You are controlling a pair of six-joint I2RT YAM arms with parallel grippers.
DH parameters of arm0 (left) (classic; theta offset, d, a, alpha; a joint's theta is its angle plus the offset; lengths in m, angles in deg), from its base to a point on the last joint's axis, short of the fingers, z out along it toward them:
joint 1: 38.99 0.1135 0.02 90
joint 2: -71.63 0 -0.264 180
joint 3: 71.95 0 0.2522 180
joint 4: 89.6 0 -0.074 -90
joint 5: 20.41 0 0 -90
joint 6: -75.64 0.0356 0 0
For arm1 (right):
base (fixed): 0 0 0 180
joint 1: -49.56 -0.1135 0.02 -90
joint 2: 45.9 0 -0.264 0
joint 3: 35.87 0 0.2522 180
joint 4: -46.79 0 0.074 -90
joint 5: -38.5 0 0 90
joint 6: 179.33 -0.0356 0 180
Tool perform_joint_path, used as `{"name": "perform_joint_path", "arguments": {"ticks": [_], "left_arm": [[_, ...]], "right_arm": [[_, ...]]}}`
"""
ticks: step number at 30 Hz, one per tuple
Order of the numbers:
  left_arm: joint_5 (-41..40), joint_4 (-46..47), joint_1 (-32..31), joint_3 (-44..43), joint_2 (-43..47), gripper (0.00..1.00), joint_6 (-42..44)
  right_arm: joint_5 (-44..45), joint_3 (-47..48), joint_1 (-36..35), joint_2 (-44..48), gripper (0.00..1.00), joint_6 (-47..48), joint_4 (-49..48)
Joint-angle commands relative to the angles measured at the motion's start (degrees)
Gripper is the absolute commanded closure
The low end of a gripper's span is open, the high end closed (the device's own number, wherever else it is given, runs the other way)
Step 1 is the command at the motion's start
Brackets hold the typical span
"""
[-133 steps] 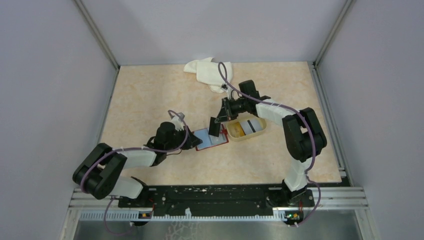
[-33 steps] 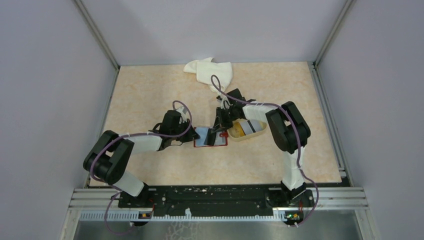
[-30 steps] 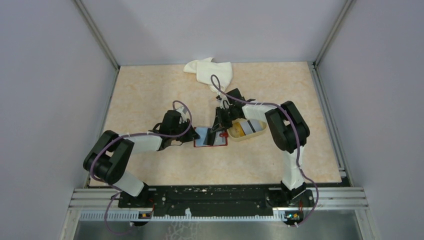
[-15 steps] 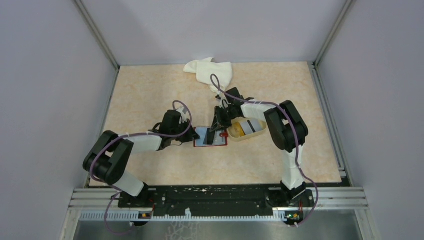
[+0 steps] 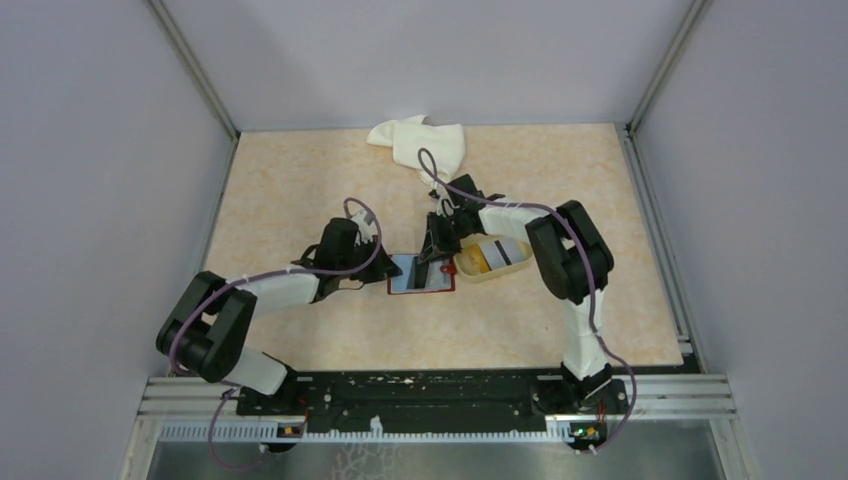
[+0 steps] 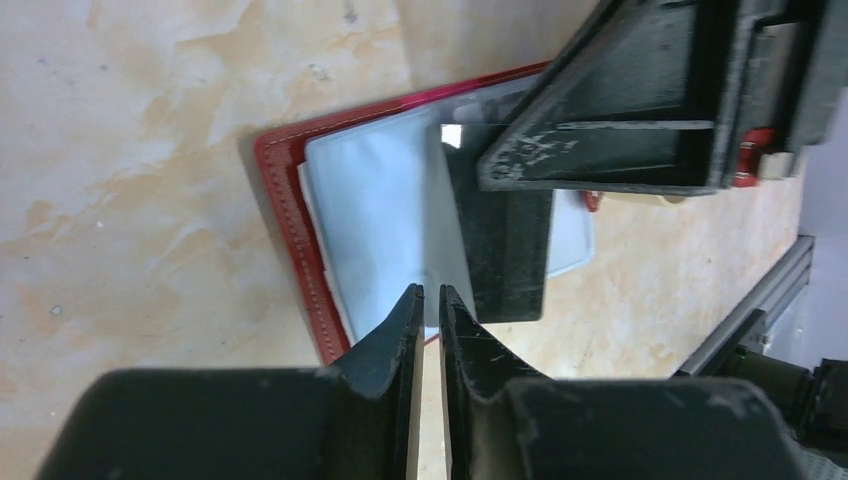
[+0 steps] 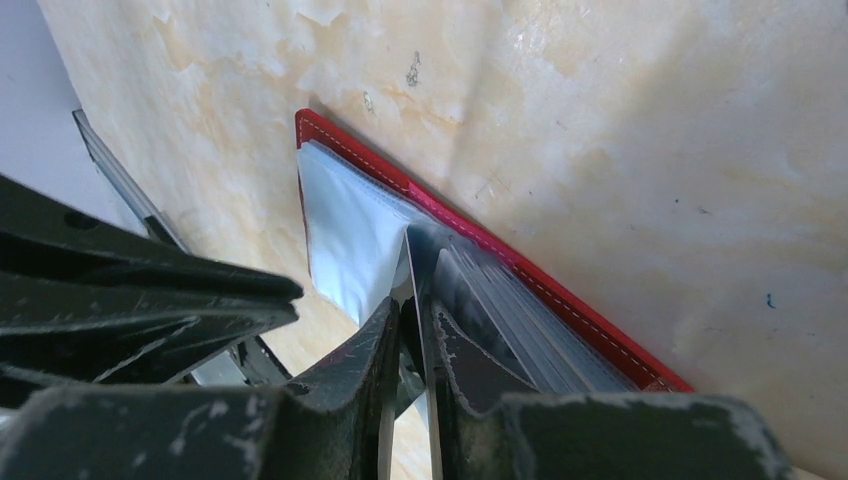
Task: Put the credit cards into the card holder
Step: Insert the credit card into the card holder.
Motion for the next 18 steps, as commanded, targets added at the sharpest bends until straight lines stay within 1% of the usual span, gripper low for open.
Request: {"name": "perform_joint_path", "arguments": {"ticks": [1,4,6,8,10,13,18], "left_arm": [[5.1,2.4,0.2,0.6,3.6,0.83,-0.1],[11.1,7.9,0.1,3.1,5.1,0.80,-2.0],[14.9,14.0,-0.5,5.5,5.7,0.76,-4.5],[15.8,18.1,-2.1,6.6,6.2,0.73,-6.8],[14.7,19.2,-4.3,6.7,6.5,0.71,-7.7],[10.9,18.8,-7.6,4.8,5.7,0.68,-8.0],[5.2,16.7,-10.5,0.6,0.7,0.67,-7.2]], "right_arm": [[3.3,0.7,-0.8,-2.9,0.85,0.9,2.3],[2.3,0.6,-0.8,-3.3,0.85,0.5,1.7],[1.8,0.6,-0.8,-3.5,0.85,0.4,1.2],[1.8,0.5,-0.8,-3.5,0.85,0.4,0.9],[1.8,0.5,-0.8,-3.6,0.85,0.4,0.8],[2.0,0.4,-0.8,-3.6,0.85,0.6,0.8],[2.5,0.4,-0.8,-3.6,0.85,0.9,0.8]]}}
